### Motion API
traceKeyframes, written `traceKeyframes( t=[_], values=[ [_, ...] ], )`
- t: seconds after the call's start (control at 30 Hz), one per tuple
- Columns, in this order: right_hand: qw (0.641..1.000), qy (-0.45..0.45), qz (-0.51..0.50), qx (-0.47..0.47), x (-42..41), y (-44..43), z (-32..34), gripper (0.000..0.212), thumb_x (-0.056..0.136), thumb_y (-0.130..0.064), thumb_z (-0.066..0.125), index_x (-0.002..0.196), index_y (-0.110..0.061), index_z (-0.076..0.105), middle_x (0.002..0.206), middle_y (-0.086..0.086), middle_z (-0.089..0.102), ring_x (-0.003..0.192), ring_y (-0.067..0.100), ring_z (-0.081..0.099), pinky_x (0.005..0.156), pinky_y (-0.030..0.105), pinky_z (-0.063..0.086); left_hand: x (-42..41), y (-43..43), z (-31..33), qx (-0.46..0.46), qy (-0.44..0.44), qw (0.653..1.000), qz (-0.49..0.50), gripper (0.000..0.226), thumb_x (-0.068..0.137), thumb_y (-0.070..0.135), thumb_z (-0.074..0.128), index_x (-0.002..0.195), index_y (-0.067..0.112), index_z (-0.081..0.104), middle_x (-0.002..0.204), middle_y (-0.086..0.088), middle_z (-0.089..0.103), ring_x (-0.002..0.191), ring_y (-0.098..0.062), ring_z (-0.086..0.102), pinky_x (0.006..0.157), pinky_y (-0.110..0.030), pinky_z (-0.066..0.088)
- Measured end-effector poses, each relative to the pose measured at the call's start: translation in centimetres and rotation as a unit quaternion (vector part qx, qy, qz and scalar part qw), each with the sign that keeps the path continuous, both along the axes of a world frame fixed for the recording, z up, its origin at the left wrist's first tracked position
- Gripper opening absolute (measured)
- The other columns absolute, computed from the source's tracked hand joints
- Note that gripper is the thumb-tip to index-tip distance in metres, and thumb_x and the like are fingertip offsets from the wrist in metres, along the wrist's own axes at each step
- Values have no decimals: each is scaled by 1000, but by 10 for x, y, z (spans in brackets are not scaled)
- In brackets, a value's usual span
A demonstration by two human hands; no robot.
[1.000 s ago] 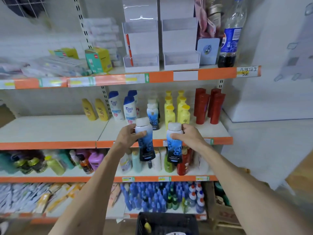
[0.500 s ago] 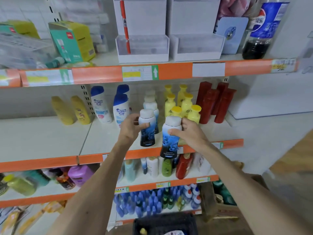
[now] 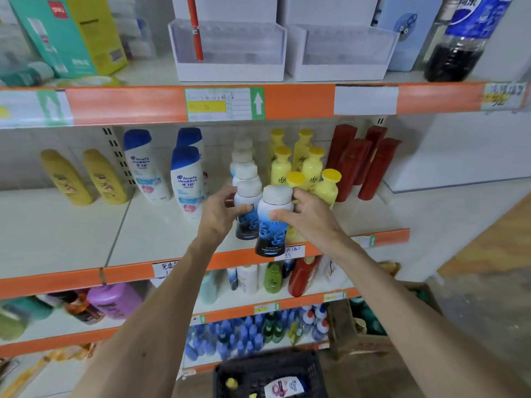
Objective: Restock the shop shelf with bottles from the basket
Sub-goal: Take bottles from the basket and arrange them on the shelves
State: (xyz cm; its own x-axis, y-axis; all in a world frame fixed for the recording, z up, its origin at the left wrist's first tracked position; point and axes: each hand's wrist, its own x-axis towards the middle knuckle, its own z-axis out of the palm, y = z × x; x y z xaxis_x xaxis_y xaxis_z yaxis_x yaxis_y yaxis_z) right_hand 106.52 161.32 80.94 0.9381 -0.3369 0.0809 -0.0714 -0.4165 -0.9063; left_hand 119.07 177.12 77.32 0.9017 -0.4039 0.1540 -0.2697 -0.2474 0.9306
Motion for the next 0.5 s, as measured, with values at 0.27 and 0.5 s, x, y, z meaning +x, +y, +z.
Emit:
traceKeyframes(
  t=[0.27,0.5],
  values=[
    [1000,-4,-16,-17,-1,1,-3,59,66,-48,75,117,-20,64,104,0,73,98,22,69,85,50,56,1,-7,-5,17,-41,999,9,40,78,10,75,117,9,64,106,-2,66,89,-17,58,60,-2,42],
    [999,19,-14,-21,-6,2,-14,48,76,-37,79,116,-16,64,106,2,72,100,22,68,86,49,55,2,-2,-5,20,-53,998,7,39,79,12,74,117,11,64,100,1,65,86,-16,58,59,1,42]
  ],
)
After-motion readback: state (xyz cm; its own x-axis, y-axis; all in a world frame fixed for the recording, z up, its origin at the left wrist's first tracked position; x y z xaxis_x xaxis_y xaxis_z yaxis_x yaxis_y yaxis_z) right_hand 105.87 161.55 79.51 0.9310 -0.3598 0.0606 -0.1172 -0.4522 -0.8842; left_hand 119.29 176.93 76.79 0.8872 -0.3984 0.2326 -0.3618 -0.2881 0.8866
